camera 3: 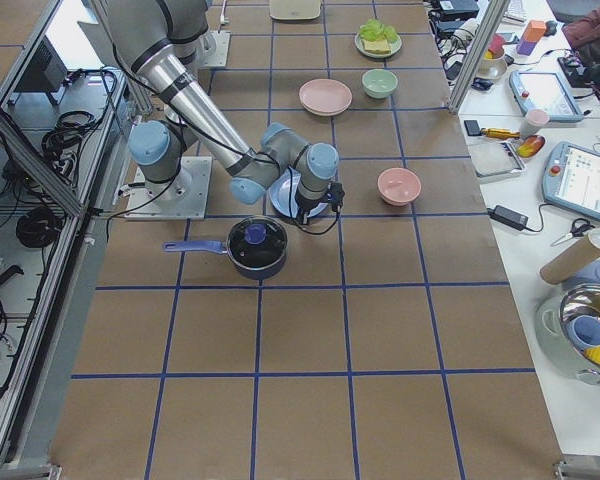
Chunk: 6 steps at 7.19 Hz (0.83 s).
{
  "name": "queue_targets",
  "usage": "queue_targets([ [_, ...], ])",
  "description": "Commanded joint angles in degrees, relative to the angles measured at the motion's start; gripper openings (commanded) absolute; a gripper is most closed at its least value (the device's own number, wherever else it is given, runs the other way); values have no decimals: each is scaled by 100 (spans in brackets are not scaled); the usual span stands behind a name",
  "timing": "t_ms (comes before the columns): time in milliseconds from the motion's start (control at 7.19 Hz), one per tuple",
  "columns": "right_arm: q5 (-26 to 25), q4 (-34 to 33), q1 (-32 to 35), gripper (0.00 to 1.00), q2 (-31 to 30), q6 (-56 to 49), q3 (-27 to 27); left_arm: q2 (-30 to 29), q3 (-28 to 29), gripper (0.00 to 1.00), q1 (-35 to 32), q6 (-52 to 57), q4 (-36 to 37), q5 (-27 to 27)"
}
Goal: Stack three plates with pink and blue
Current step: 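Grasp the light blue plate rim with the right gripper and lift it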
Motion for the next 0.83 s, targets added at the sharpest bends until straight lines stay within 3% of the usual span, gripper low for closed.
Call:
queue_targets([
  [0,-2,19,9,0,-55,16,-41,3,0,100,0,4,0,-1],
  [139,7,88,52,0,-256,77,-102,3,0,100,0,4,0,-1],
  [278,33,602,79,0,-397,147,-381,3,0,100,0,4,0,-1],
  [696,269,1756,464,0,-398,401,-1497,12,0,100,0,4,0,-1],
])
